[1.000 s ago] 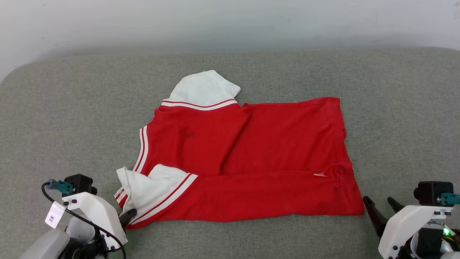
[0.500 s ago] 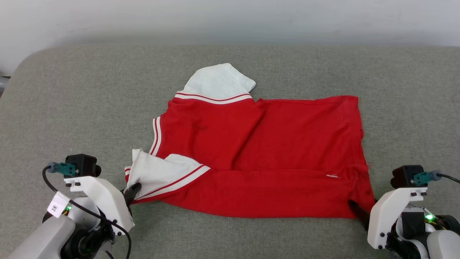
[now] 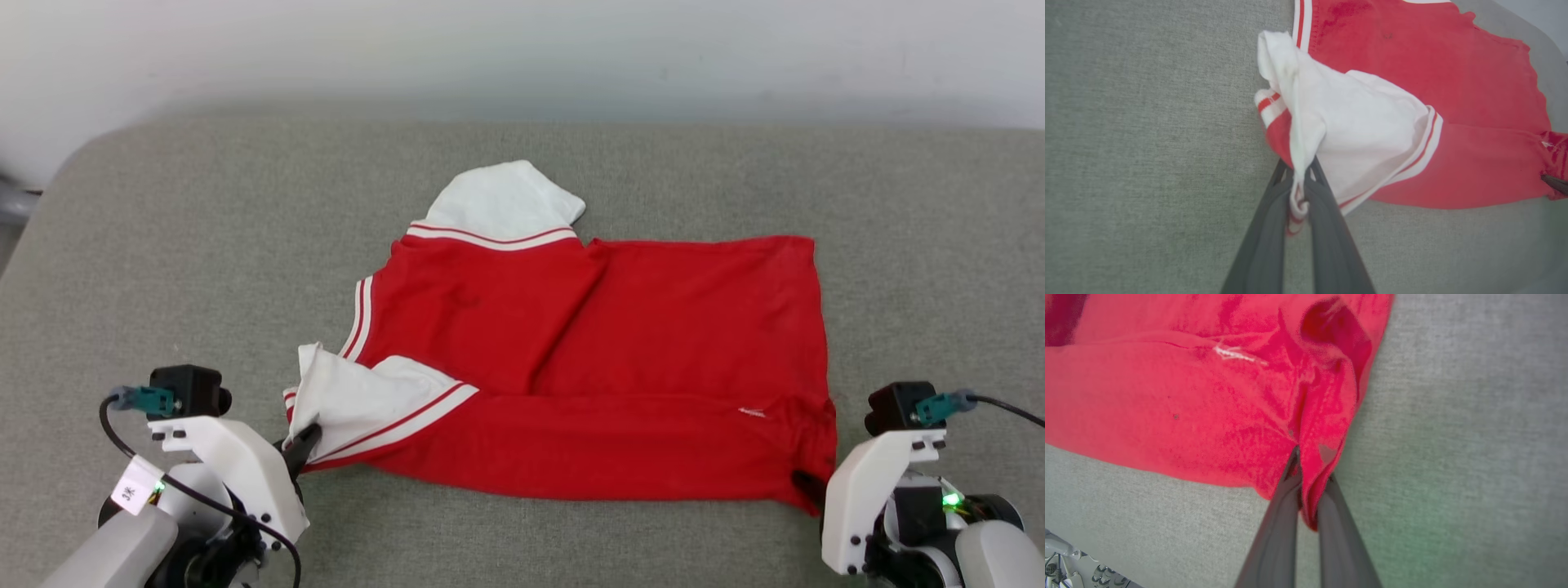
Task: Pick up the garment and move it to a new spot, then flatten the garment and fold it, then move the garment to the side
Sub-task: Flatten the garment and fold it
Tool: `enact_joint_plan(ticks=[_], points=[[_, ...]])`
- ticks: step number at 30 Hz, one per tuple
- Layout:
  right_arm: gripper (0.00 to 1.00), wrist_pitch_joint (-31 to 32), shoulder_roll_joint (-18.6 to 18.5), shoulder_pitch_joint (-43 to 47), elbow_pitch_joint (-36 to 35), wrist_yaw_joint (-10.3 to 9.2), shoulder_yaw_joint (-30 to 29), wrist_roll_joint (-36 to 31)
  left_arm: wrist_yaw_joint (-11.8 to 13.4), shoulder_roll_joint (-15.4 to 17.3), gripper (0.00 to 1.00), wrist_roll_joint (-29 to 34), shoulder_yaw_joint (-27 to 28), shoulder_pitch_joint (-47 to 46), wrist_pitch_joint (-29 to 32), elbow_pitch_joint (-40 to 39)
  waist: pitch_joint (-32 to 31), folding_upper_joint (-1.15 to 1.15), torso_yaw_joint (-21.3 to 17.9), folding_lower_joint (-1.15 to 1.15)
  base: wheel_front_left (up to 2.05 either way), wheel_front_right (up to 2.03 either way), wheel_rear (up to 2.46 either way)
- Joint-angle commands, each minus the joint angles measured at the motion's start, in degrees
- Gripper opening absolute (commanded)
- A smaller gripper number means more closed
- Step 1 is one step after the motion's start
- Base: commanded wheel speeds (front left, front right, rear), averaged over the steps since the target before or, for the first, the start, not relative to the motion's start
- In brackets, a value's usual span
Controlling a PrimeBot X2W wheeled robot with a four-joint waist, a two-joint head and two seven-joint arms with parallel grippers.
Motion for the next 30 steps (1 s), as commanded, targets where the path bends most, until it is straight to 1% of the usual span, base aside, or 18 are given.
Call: enact_joint_plan(ticks=[1, 5, 10, 14, 17, 19, 23, 24, 25, 26, 27, 28, 30], points=[[0.0, 0.13, -0.3, 1.61, 0.2, -0.03, 0.25, 0.04, 0.24, 0.29, 0.0, 0.18, 0.2, 0.79, -0.33, -0.28, -1.38, 0.0, -0.11, -0.01, 0.0, 0.0, 0.0], [0.0, -0.07, -1.84, 3.7, -2.95, -0.03, 0.36, 0.48, 1.74, 0.79, 0.0, 0.47, -0.19, 3.3, -1.06, -1.9, -5.03, 0.0, 0.01, -0.01, 0.0, 0.0, 0.0], [0.0, 1.45, -2.89, 8.33, -7.32, -0.03, -0.08, 1.14, 4.49, 2.16, 0.0, 0.26, -0.33, 7.34, -1.54, -5.4, -8.84, 0.0, 0.34, -0.01, 0.0, 0.0, 0.0], [0.0, 2.96, -2.4, 12.6, -10.85, -0.03, -1.13, 1.59, 6.81, 3.15, 0.0, -0.83, -0.42, 11.28, -1.13, -8.22, -9.85, 0.0, 0.51, -0.01, 0.0, 0.0, 0.0], [0.0, 4.01, -1.59, 15.68, -12.83, -0.03, -2.11, 1.5, 8.0, 3.3, 0.0, -2.03, -0.68, 14.6, -1.01, -9.27, -9.95, 0.0, 0.46, -0.01, 0.0, 0.0, 0.0], [0.0, 4.19, -1.06, 17.21, -13.45, -0.03, -2.79, 1.27, 8.22, 2.53, 0.0, -3.14, -0.73, 16.55, -1.45, -9.23, -9.8, 0.0, 0.25, -0.01, 0.0, 0.0, 0.0], [0.0, 2.61, -0.03, 18.88, -12.94, -0.03, -3.3, 0.85, 7.31, 0.67, 0.0, -4.3, -1.24, 17.92, -2.08, -7.61, -9.37, 0.0, 0.13, -0.01, 0.0, 0.0, 0.0], [0.11, 2.05, 0.18, 19.12, -12.62, -0.03, -3.42, 0.87, 6.99, 0.1, 0.0, -4.35, -1.31, 17.66, -2.25, -6.93, -9.24, 0.0, 0.14, -0.01, 0.0, 0.0, 0.0], [0.47, 1.1, 0.39, 19.2, -12.43, -0.03, -3.66, 0.72, 6.6, -0.33, 0.33, -4.34, -1.4, 17.21, -2.37, -6.34, -9.14, 0.0, 0.17, -0.01, 0.0, 0.0, 0.0], [1.0, -0.04, 0.71, 19.18, -12.29, -0.03, -3.73, 0.75, 6.18, -0.75, 0.64, -4.22, -1.51, 16.67, -2.56, -5.58, -9.07, 0.0, 0.18, -0.01, 0.0, 0.0, 0.0], [1.0, -1.29, 0.73, 19.14, -12.3, -0.03, -3.25, 0.65, 5.67, -1.09, 0.98, -3.91, -1.43, 16.0, -2.92, -4.8, -9.01, 0.0, 0.16, -0.01, 0.0, 0.0, 0.0], [1.0, -3.25, 0.74, 18.98, -12.63, -0.03, -2.96, 0.57, 5.33, -1.51, 1.0, -3.68, -1.24, 15.47, -3.39, -4.19, -8.99, 0.0, 0.16, -0.01, 0.0, 0.0, 0.0], [1.0, -7.8, 0.88, 18.47, -13.18, -0.03, -2.92, -0.04, 4.72, -1.75, 1.0, -2.86, -1.34, 14.69, -4.19, -3.27, -9.02, 0.0, 0.13, -0.01, 0.0, 0.0, 0.0]])
